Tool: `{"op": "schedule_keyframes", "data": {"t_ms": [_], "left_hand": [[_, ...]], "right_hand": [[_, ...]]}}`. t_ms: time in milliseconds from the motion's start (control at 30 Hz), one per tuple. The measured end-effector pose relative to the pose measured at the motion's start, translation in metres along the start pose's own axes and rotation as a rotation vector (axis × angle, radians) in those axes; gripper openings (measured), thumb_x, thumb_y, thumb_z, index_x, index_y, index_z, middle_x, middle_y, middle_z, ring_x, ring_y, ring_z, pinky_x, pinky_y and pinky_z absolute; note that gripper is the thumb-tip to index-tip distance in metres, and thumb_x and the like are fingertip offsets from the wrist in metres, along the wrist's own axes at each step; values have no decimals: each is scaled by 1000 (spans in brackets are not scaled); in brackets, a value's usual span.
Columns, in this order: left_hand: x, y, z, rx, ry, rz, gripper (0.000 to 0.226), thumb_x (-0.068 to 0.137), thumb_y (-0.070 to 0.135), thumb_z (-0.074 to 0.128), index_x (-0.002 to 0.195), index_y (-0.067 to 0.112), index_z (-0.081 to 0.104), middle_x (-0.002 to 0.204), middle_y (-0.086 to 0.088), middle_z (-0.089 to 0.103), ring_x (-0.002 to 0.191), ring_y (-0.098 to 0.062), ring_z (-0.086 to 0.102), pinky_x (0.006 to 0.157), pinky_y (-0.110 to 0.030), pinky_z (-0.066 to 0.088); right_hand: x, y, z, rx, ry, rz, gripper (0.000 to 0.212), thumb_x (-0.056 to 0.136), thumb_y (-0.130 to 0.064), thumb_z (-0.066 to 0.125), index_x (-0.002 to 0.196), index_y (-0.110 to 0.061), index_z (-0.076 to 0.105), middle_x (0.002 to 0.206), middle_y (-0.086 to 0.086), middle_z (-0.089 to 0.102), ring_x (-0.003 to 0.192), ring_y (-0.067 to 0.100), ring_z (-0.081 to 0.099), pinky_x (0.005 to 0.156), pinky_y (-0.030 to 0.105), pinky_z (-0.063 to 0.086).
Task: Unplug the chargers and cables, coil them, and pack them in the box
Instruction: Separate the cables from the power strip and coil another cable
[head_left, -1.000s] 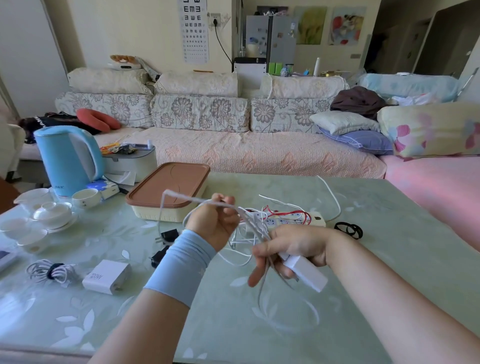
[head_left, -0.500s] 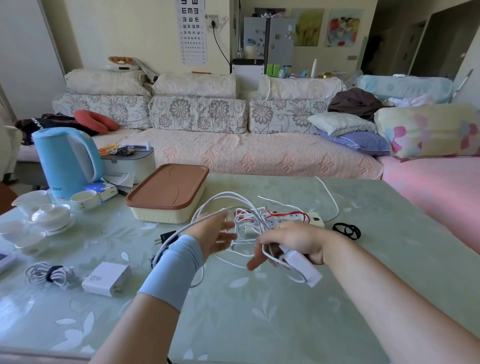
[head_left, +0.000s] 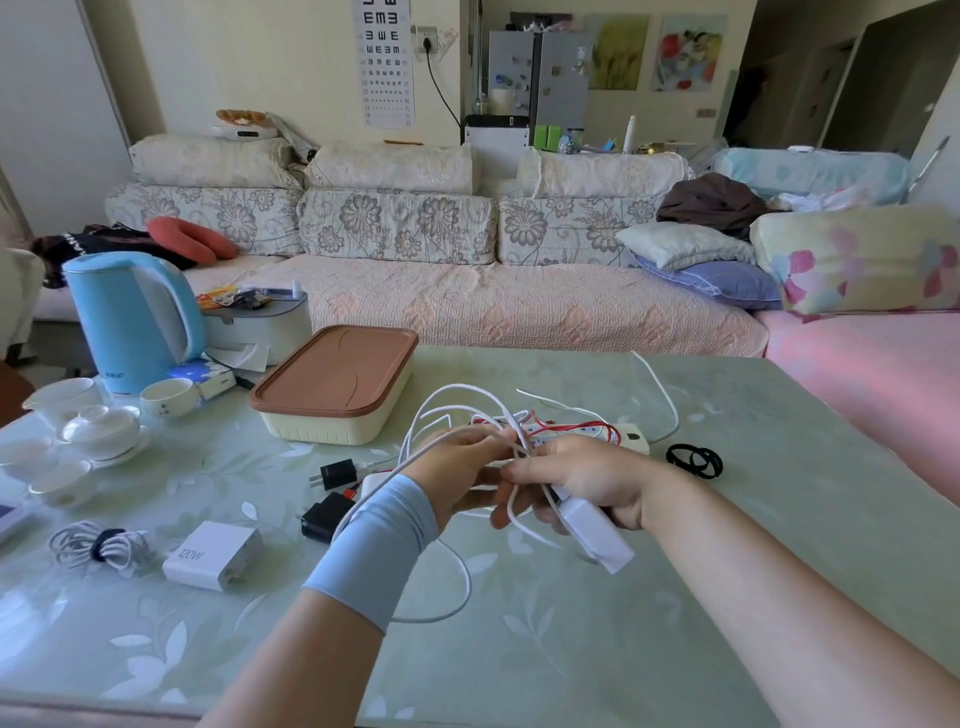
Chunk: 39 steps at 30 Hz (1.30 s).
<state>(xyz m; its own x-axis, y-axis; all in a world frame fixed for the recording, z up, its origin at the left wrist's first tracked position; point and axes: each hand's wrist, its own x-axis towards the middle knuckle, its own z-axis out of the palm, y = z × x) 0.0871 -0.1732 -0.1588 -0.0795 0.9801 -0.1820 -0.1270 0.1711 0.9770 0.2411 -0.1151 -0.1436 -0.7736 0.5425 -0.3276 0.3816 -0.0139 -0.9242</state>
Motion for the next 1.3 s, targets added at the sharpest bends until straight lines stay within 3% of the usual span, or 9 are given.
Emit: {"op": "schedule_keyframes", "data": {"t_ms": [267,500,667,833,933,1000,1100,1200,1300], "left_hand": [[1,1,-1,-13,47,-25,29,94,35,58,108,13,70,92,-7,71,76,-18,64,71,-31,56],[1,7,-2,110,195,32,16,91,20,65,80,10,70,76,-9,71,56,-19,66,56,-32,57],[1,5,-4,-98,389,144,16,92,17,63,86,6,72,70,-7,69,50,-17,63,49,-22,53],[3,3,-1,-350,385,196,15,91,15,63,90,3,72,76,-14,70,61,-20,66,67,-30,58],[5,2,3,-395,326,240,14,92,13,61,87,5,72,81,-13,69,63,-21,67,62,-28,58],[3,4,-2,-378,292,259,16,93,16,61,87,6,73,83,-12,70,67,-21,68,62,-27,57],[-4,9,-3,-346,253,273,17,95,17,59,91,5,70,83,-9,70,64,-19,67,58,-25,56],[-8,8,7,-131,392,388,18,99,14,51,82,11,59,69,-7,66,54,-16,64,47,-30,55],[2,-3,12,183,429,650,15,95,14,48,82,20,54,71,6,61,64,-16,56,64,-36,54]], "right_hand": [[5,4,0,-5,4,20,28,97,-29,58,86,-8,73,97,17,73,55,16,42,46,22,35],[8,5,5,-41,79,18,29,96,-30,59,89,-5,72,100,19,73,49,8,46,45,17,38],[7,5,1,58,-24,71,46,90,-43,64,120,-8,66,109,7,74,53,12,46,45,21,38],[9,6,8,218,-116,107,46,84,-54,63,117,-21,60,116,4,72,59,14,50,45,21,33],[10,5,15,252,-173,124,28,87,-40,64,100,-16,71,105,8,74,55,10,42,48,22,31],[11,5,16,337,-162,124,13,91,-20,61,96,-17,72,93,5,74,50,9,39,47,19,31],[12,9,9,379,-206,58,25,92,-1,52,108,-13,67,102,7,73,54,9,43,46,19,33],[11,11,10,457,-231,-32,29,92,-14,55,120,-12,63,108,11,71,66,14,61,45,21,38],[10,7,16,419,-145,-40,29,93,-39,54,91,-15,70,87,6,70,59,16,58,45,22,39]]}}
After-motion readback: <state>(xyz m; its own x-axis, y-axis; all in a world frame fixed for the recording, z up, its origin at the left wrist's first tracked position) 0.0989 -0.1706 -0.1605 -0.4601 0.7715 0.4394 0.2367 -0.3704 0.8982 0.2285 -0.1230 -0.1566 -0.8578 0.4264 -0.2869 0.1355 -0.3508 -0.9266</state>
